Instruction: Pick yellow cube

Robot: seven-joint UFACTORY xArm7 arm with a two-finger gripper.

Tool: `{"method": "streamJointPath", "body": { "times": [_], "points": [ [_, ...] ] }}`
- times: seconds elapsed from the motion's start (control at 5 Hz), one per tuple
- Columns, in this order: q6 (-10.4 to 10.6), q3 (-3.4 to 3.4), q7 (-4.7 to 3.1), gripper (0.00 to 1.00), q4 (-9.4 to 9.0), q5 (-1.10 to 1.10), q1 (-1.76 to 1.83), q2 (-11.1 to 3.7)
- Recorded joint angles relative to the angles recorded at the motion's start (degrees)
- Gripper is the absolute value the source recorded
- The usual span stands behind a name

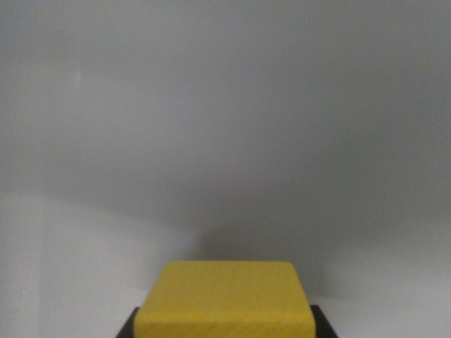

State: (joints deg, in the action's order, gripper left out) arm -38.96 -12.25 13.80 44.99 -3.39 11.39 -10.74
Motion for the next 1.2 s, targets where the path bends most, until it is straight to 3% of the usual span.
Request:
{"method": "streamJointPath", "body": {
  "times": [0.2, 0.4, 0.6, 0.8, 1.0, 1.2],
  "points": [
    [0.00, 0.00, 0.00, 1.00, 0.00, 0.00, 0.00, 0.00],
    [-1.63, 0.02, 0.00, 1.00, 0.92, -0.10, -0.04, 0.72],
    [-1.63, 0.02, 0.00, 1.00, 0.92, -0.10, -0.04, 0.72],
    [-3.39, 0.05, -0.01, 1.00, 1.92, -0.21, -0.09, 1.50],
    [-3.39, 0.05, -0.01, 1.00, 1.92, -0.21, -0.09, 1.50],
    [-5.46, 0.07, -0.02, 1.00, 3.09, -0.34, -0.14, 2.41]
  ]
}}
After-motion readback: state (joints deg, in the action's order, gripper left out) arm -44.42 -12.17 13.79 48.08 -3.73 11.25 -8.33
